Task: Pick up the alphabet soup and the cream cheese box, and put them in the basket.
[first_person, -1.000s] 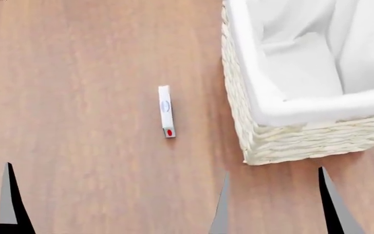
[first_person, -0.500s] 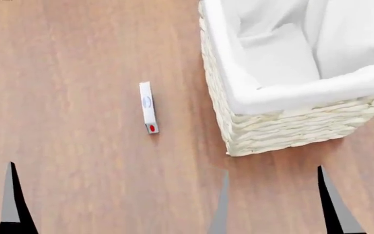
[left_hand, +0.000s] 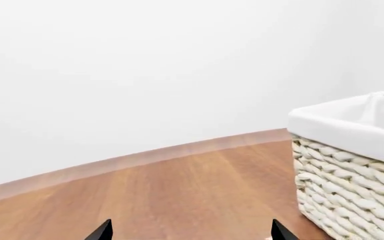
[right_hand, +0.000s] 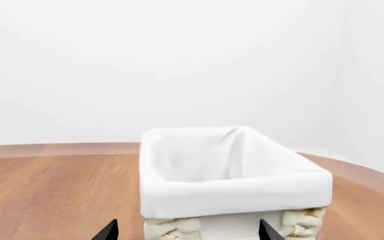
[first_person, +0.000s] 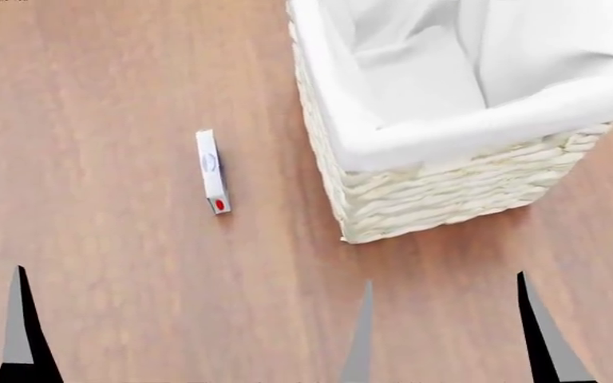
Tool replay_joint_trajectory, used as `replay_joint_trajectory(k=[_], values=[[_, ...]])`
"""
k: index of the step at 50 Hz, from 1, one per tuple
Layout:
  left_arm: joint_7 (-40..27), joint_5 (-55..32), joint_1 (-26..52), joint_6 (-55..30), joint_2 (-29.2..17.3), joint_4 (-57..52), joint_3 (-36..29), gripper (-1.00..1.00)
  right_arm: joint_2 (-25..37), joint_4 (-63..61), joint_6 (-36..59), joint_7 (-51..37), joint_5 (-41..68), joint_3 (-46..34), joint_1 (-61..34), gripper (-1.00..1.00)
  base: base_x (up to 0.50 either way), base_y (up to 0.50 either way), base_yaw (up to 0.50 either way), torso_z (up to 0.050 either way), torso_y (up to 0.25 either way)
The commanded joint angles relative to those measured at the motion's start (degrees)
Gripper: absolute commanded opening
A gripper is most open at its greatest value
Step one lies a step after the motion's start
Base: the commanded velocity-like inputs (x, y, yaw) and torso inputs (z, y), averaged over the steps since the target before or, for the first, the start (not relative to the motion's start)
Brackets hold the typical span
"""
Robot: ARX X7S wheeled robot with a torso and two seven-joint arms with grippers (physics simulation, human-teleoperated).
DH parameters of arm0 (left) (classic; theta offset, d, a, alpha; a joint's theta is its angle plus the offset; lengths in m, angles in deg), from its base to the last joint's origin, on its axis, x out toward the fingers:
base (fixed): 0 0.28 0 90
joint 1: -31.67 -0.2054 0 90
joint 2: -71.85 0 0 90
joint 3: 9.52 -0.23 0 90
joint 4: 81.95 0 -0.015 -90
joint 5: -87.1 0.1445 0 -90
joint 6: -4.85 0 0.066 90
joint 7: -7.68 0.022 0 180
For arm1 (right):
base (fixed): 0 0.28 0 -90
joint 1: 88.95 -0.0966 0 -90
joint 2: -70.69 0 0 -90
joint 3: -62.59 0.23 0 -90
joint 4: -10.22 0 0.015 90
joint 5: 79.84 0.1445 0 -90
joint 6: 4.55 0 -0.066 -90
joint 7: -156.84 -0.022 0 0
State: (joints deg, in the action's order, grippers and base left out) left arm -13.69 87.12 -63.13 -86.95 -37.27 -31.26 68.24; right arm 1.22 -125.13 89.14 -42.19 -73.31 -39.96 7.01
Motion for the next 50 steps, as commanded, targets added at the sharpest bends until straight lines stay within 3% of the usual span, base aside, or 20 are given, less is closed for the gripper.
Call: replay_joint_trajectory(k=[1,50], values=[[-0.29,-0.05,-0.15,0.07,-0.27,-0.17,-0.15,1.00,0.35,-0.24,-0.13,-0.27,-0.02,-0.17,0.22,1.00,0.00,0.00,-0.18,0.000,0.000],[-1.07,-0.64,0.83,0.00,-0.91,0.78,-0.77,1.00,1.02,0.41,-0.01,-1.11,0.51,-1.16,-0.81,1.00,0.00,0.00,-0.18,0.000,0.000]])
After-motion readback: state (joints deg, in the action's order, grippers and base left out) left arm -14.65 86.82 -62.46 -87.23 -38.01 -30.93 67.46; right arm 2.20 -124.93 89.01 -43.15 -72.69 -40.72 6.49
